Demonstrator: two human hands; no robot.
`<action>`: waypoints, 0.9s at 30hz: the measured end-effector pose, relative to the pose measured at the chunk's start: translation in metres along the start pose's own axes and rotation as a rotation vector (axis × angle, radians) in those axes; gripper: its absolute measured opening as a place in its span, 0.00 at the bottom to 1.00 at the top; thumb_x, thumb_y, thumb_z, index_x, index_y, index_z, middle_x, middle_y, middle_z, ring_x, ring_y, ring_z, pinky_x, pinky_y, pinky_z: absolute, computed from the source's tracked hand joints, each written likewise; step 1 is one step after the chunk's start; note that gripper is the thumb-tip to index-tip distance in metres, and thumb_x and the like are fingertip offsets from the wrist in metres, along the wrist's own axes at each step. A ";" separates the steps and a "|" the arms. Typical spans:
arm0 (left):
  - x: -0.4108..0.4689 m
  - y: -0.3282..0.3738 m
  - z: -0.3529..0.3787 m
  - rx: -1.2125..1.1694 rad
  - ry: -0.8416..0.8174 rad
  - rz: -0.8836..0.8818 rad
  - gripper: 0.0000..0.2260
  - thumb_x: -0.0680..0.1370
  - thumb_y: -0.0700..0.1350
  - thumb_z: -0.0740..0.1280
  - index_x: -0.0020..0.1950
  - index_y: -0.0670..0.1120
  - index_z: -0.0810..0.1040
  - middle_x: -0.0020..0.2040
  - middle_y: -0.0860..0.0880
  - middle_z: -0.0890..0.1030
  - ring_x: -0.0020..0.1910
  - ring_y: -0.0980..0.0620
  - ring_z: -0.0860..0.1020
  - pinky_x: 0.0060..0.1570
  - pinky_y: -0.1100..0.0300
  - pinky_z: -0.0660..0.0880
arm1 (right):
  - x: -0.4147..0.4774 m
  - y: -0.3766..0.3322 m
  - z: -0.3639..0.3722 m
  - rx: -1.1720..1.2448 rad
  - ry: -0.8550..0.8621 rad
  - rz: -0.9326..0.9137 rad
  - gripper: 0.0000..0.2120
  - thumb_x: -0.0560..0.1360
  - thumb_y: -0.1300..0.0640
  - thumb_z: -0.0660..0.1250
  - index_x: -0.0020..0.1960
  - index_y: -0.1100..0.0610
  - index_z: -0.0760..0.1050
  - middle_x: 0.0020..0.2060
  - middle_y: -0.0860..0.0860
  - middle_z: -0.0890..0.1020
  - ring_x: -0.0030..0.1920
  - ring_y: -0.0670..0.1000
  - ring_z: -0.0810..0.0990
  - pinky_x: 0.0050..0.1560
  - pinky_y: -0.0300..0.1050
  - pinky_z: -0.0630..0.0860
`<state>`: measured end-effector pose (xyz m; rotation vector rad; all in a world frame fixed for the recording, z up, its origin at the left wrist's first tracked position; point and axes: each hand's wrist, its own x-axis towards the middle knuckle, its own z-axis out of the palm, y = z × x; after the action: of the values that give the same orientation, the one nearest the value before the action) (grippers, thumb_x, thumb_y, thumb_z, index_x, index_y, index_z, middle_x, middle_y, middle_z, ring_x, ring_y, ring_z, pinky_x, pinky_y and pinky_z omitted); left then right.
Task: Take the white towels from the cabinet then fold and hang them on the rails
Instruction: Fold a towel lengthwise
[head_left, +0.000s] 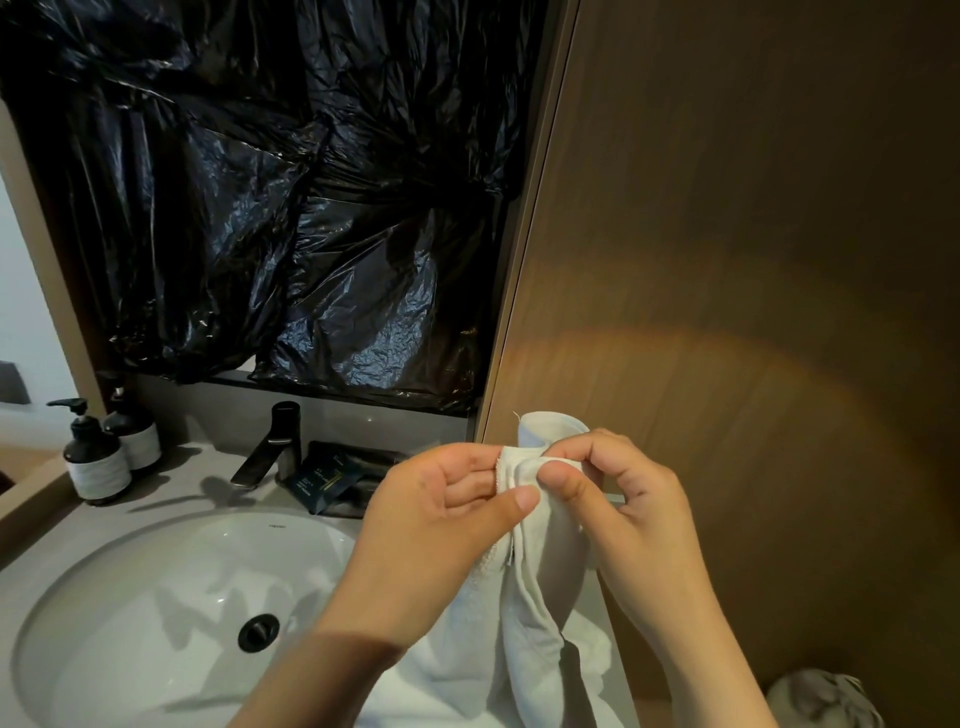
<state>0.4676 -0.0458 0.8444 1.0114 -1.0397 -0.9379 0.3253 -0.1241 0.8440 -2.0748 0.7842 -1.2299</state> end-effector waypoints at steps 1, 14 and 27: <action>0.000 -0.001 0.000 0.030 0.028 0.025 0.10 0.73 0.35 0.71 0.53 0.42 0.83 0.47 0.47 0.86 0.49 0.49 0.84 0.54 0.57 0.79 | 0.001 0.001 0.000 -0.018 -0.003 -0.010 0.10 0.72 0.41 0.65 0.44 0.45 0.81 0.41 0.41 0.81 0.49 0.48 0.77 0.47 0.44 0.71; 0.038 0.030 -0.035 0.270 0.299 0.285 0.07 0.74 0.40 0.72 0.49 0.48 0.84 0.44 0.51 0.86 0.45 0.53 0.84 0.47 0.62 0.80 | 0.023 0.013 -0.063 -0.589 -0.170 -0.178 0.24 0.77 0.31 0.50 0.40 0.46 0.76 0.37 0.40 0.78 0.51 0.41 0.77 0.71 0.32 0.49; 0.075 0.084 -0.044 0.382 0.323 0.442 0.07 0.76 0.42 0.69 0.52 0.52 0.81 0.44 0.54 0.85 0.44 0.59 0.83 0.42 0.69 0.77 | 0.084 -0.038 -0.067 -0.814 0.081 -0.385 0.16 0.76 0.40 0.57 0.49 0.45 0.80 0.45 0.40 0.80 0.45 0.40 0.72 0.56 0.42 0.63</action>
<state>0.5389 -0.0855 0.9335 1.1362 -1.1247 -0.2068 0.3055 -0.1739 0.9447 -2.9527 1.0832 -1.3325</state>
